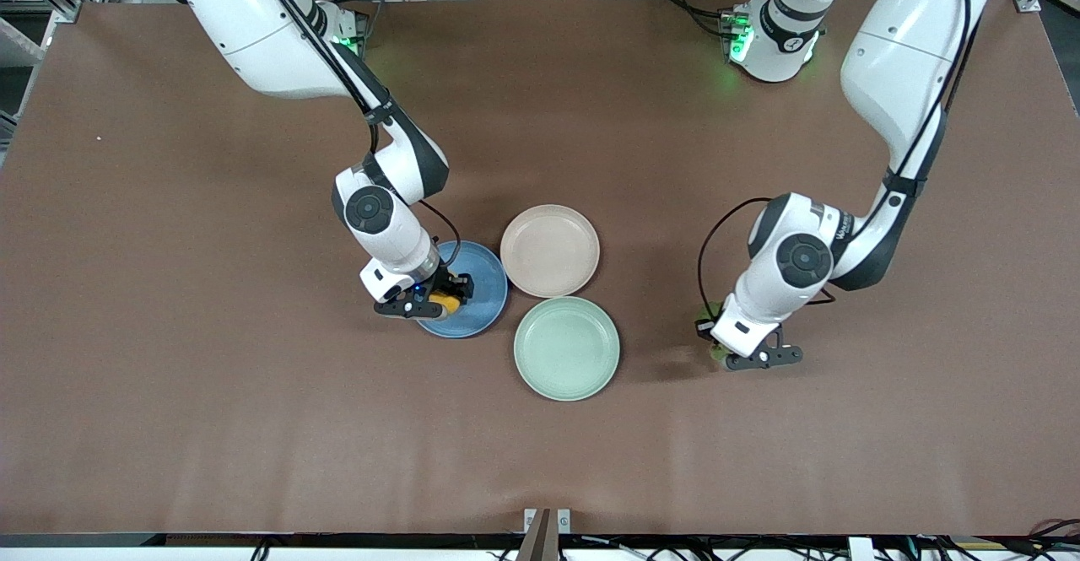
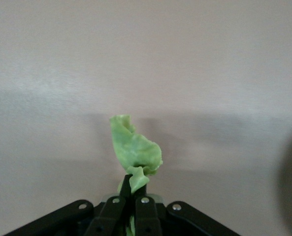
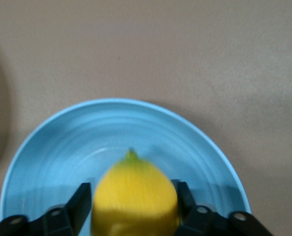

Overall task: Place lemon and lettuce in plates
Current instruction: 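Release the lemon with the right gripper while the left gripper carries the lettuce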

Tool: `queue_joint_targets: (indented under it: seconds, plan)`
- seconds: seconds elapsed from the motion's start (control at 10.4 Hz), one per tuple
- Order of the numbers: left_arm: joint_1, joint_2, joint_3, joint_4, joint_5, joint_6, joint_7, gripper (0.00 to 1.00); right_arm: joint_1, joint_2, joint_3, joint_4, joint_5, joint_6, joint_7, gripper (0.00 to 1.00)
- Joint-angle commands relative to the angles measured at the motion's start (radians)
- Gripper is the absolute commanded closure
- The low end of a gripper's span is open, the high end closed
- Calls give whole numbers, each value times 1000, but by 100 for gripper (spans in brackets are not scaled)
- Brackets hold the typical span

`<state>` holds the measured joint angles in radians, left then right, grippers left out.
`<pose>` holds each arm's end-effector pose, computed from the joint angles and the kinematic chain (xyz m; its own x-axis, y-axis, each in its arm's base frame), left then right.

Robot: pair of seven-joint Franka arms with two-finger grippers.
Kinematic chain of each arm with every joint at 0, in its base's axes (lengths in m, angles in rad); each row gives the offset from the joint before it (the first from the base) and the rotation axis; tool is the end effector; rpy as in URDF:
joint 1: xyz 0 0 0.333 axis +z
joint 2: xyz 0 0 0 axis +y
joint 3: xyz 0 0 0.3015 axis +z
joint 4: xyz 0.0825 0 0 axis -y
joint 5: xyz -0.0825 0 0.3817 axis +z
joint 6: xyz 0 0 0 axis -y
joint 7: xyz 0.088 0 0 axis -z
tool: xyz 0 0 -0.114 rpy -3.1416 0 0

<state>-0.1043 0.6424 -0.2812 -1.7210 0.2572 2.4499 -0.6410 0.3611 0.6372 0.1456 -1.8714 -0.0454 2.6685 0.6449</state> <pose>0.6309 -0.2361 0.2194 0.9856 0.1315 0.1063 0.1261 -0.9904 0.0560 0.5646 0.3098 0.1727 0.9852 -0.1411 0.0975 -0.1259 -0.9810 -0.1475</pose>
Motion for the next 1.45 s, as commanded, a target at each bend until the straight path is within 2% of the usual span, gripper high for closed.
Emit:
queue_joint_targets:
  seconds: [0.0, 0.19, 0.29, 0.48, 0.58, 0.68, 0.77, 1.16, 1.35]
  plan:
    - [-83, -72, -3, -17, 10, -54, -142, 100, -19, -39, -3, 62, -8, -147, 42, 0]
    - [-118, -75, -45, -8, 10, -72, -228, 100, -33, -37, 0, 244, -1, -476, 36, 0]
    - [-118, -78, -87, -8, 10, -72, -280, 100, -48, -44, 3, 291, -1, -575, 26, 0]
    - [-124, -81, -160, -2, 10, -107, -363, 100, -86, -100, 0, 287, -2, -649, -48, 0]
    - [-139, -75, -189, -3, 10, -107, -396, 100, -109, -132, -15, 287, -4, -749, -144, 0]
    - [-188, -70, -191, -3, 10, -107, -432, 100, -140, -169, -58, 288, -2, -833, -260, 0]
    - [-224, -66, -191, -2, 10, -107, -469, 100, -171, -206, -78, 287, -2, -870, -359, 0]
    - [-308, -32, -188, 3, 17, -107, -526, 100, -240, -303, -187, 284, -5, -915, -520, 0]
    - [-311, -26, -184, 1, 27, -107, -519, 0, -244, -330, -240, 284, -5, -920, -574, 0]
